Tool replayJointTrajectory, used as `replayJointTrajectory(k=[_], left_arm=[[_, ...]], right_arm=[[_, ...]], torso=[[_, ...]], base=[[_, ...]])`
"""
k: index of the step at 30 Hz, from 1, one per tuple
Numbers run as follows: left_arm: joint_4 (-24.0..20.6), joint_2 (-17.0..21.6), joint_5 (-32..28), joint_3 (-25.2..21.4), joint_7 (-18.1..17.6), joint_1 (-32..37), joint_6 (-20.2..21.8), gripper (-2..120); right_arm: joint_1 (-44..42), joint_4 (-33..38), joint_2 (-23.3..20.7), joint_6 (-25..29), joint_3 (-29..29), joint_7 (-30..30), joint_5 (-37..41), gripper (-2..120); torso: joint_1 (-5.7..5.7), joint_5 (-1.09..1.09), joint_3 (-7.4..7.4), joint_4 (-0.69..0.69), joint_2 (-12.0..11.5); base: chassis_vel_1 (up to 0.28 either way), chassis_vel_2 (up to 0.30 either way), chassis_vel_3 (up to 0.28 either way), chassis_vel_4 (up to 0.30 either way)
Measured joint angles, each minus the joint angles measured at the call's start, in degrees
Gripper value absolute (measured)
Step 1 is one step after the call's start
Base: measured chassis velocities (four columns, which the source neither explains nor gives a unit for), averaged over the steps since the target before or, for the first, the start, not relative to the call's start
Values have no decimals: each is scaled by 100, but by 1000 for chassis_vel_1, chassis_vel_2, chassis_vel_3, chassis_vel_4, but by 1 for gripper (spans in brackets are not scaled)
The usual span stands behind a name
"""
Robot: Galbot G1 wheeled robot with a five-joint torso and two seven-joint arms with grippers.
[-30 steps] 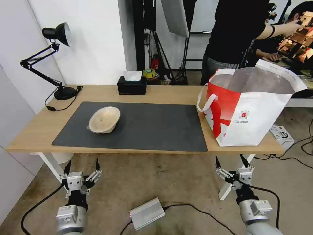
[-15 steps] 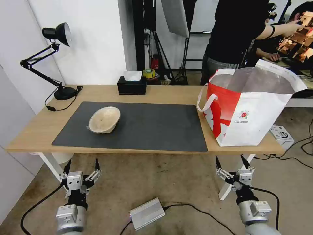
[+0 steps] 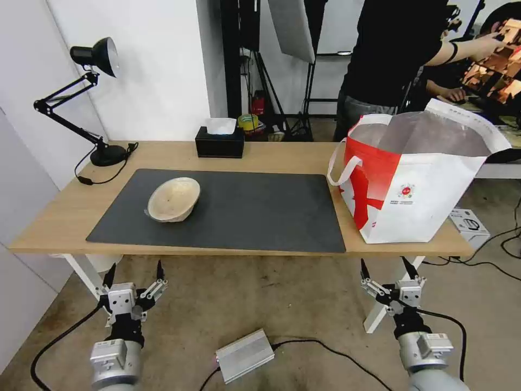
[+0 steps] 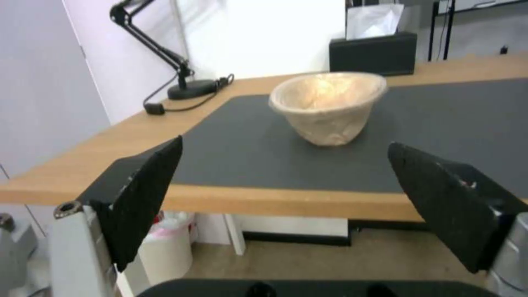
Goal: Pick up the trash from the table and place it into the takeout bag.
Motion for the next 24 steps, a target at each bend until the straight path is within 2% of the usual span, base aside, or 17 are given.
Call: replayJointTrajectory(k=[12, 23, 24], left_arm=[[-156, 197, -2, -57, 97, -31, -76, 100], [-475, 830, 39, -349, 431, -112, -274, 100], [-502, 1004, 25, -410, 480, -151, -316, 100]], right_arm=[[31, 5, -27, -4, 12, 13, 9, 100], [109, 17, -59, -17, -41, 13, 11, 100], [122, 23, -65, -21, -66, 14, 11, 100]], torso=[[0, -1, 0, 0, 0], [0, 0, 0, 0, 0], [0, -1, 0, 0, 0]], base=[[0, 0, 0, 0], [0, 0, 0, 0], [0, 0, 0, 0]])
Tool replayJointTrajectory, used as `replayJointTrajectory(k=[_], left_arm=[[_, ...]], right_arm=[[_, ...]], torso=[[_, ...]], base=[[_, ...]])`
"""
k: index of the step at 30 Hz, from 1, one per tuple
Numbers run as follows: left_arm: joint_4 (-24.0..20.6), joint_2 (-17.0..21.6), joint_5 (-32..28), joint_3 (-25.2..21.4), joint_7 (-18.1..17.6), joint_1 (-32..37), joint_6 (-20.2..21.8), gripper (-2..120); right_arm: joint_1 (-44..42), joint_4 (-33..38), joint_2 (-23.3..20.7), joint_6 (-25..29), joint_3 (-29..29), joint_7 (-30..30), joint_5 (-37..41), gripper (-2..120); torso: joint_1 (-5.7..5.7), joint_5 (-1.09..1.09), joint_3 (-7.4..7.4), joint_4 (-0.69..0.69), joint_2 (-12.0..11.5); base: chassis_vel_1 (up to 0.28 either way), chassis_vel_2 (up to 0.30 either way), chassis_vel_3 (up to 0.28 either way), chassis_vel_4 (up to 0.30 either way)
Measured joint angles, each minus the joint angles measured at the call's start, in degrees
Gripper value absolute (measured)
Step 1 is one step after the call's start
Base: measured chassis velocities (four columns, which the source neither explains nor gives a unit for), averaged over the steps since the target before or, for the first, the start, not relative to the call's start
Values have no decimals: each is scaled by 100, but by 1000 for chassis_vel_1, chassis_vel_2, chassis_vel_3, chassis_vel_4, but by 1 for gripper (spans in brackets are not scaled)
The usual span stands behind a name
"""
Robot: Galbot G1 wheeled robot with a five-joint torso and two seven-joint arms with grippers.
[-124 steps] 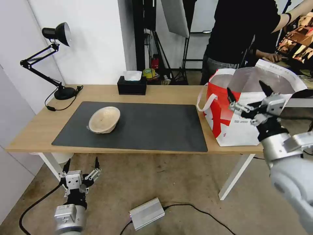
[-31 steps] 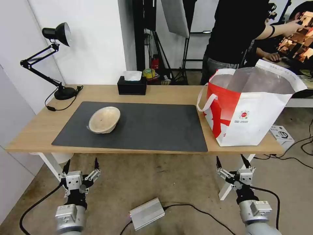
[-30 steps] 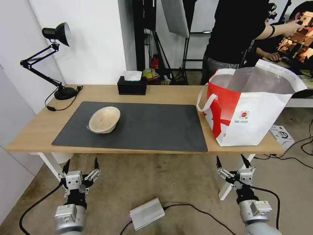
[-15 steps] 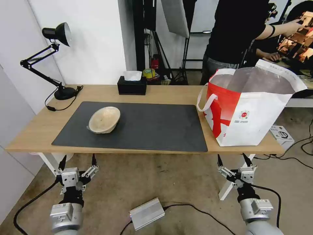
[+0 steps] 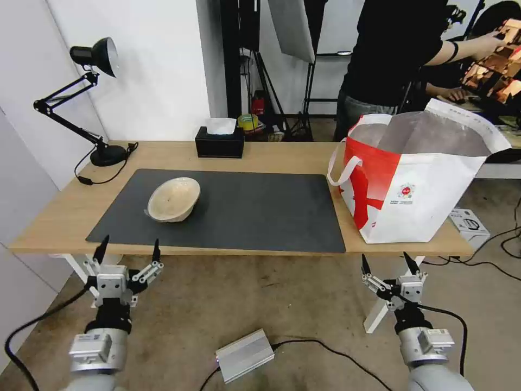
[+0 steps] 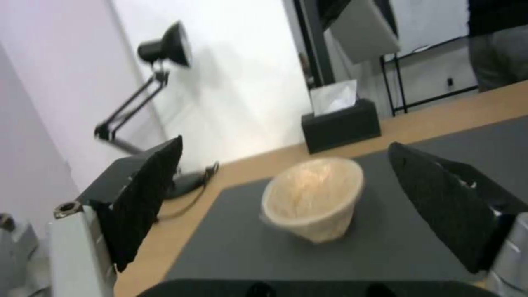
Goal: Pick up the trash from the table and place it into the takeout bag.
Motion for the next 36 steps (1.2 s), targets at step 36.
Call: replayJointTrajectory(k=[36], left_arm=[[1739, 3513, -591, 151, 760, -1475, -631, 100]], right_arm=[[245, -129, -97, -176, -370, 82, -17, 100]], torso=[[1, 0, 0, 0, 0]], base=[[0, 0, 0, 0]])
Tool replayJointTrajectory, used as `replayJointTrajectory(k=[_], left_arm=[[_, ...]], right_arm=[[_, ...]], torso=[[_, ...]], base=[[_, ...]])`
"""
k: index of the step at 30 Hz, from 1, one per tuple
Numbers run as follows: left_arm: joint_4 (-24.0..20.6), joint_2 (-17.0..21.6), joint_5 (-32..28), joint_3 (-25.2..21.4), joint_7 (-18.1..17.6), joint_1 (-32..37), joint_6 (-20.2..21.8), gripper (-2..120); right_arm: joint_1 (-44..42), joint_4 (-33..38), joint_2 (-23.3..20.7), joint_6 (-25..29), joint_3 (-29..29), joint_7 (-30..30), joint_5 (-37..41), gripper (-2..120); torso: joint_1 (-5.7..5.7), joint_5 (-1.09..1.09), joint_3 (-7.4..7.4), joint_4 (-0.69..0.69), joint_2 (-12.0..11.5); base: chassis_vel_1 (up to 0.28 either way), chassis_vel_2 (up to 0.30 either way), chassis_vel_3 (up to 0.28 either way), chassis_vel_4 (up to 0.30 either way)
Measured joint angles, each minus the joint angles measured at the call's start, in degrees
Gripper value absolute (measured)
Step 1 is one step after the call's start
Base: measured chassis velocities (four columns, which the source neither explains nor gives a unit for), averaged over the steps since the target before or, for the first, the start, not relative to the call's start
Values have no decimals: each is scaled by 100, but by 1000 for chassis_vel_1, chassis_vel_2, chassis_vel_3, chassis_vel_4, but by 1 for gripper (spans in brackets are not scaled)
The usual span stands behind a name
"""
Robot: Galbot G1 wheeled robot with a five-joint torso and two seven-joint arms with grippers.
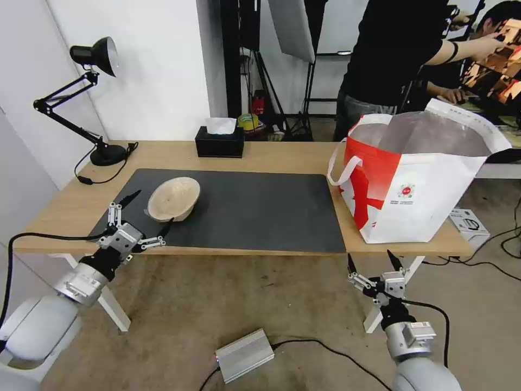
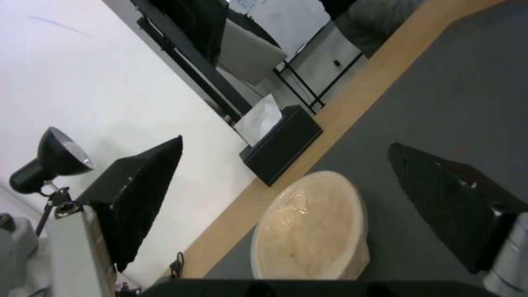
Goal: Pick up the trash from the table and place it into the takeout bag.
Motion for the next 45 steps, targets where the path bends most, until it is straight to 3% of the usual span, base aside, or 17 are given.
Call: replayJointTrajectory(k=[14, 24, 45], left_arm=[[51, 191, -86, 80, 26, -129, 9, 100], [120, 329, -130, 168, 288, -197, 0, 100], [1100, 401, 53, 714, 588, -1044, -267, 100]], right_arm=[[-105, -65, 69, 97, 186, 55, -4, 100], [-112, -44, 75, 110, 284, 59, -2, 100], [-59, -120, 131, 108, 321, 66, -4, 100]], torso=[[0, 1, 0, 0, 0], [0, 1, 0, 0, 0], [0, 0, -1, 0, 0]], base=[[0, 0, 0, 0], [0, 0, 0, 0], [0, 0, 0, 0]])
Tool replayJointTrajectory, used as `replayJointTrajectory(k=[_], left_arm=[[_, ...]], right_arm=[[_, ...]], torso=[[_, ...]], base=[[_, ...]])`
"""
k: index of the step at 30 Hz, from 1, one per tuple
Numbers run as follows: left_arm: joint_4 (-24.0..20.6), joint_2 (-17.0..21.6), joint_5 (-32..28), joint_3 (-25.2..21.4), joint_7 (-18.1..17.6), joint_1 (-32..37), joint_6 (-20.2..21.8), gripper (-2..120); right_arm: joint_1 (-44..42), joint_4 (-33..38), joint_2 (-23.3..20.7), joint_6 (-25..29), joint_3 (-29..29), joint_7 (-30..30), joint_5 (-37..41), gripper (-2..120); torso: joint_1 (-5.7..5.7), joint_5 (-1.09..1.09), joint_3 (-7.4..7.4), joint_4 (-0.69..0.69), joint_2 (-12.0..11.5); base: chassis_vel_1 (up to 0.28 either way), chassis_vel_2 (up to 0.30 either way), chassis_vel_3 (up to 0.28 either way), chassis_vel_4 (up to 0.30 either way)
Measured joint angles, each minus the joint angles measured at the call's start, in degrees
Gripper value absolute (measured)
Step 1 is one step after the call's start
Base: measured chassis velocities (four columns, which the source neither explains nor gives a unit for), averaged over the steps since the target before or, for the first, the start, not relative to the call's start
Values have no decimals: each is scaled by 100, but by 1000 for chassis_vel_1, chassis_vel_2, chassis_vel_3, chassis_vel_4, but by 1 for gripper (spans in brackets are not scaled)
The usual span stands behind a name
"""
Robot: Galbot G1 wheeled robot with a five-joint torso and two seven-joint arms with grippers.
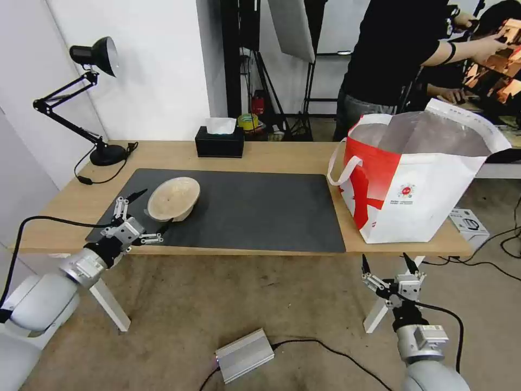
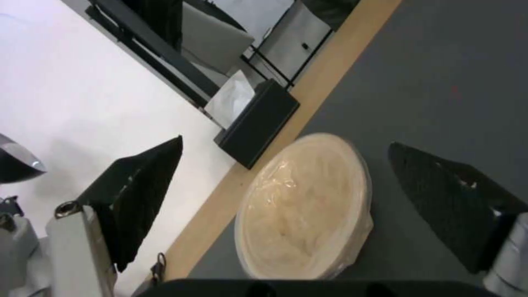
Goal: Pick up the trash from the table and place it into the takeout bag.
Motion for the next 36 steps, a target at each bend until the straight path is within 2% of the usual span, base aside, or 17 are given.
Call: replayJointTrajectory(k=[21, 36], left_arm=[[590, -53, 23, 684, 52, -764, -70, 100], [839, -208, 123, 1047, 73, -1040, -107, 100]], right_arm=[[8, -79, 71, -17, 52, 6, -2, 100], [-16, -112, 89, -19, 91, -1, -23, 100]], torso=[[0, 1, 0, 0, 0], [0, 0, 0, 0, 0]], base=[[0, 0, 0, 0], [0, 0, 0, 0]])
